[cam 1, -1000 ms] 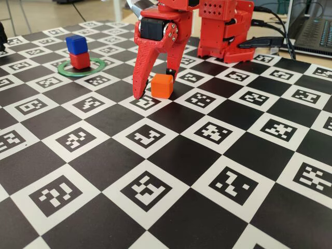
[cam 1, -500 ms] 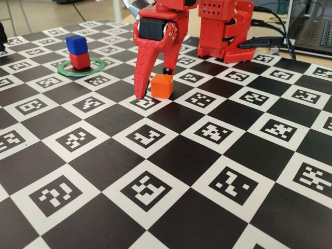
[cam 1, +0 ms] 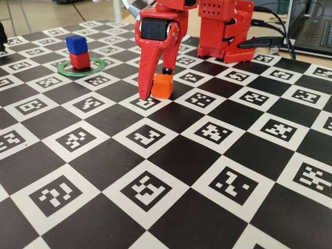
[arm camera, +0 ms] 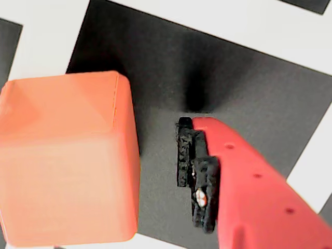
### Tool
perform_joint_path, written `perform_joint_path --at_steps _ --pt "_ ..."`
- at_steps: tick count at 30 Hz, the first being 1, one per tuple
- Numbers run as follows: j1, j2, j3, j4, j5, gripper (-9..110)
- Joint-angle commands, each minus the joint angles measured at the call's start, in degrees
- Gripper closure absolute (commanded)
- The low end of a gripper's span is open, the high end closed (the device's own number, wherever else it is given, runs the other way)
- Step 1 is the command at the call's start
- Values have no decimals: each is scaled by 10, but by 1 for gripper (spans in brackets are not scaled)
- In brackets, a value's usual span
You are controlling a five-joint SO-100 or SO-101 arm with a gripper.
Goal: Grab the red cube then put it in the green circle then put the blue cube on top and finally the orange cube on top
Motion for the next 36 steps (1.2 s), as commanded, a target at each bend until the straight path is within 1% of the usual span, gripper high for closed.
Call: perform_joint_path --at_steps 1,11,16,19,24,25,36 --pt "-10 40 -7 4 -7 53" --pt "-11 40 -9 -4 -16 55" --pt "-5 39 -8 -11 -18 59" --pt "-6 39 -7 -12 -20 64" --pt "-5 40 -7 -22 -8 85" --pt "-4 40 -8 -24 -6 87" --pt "-4 40 -8 -23 -13 90"
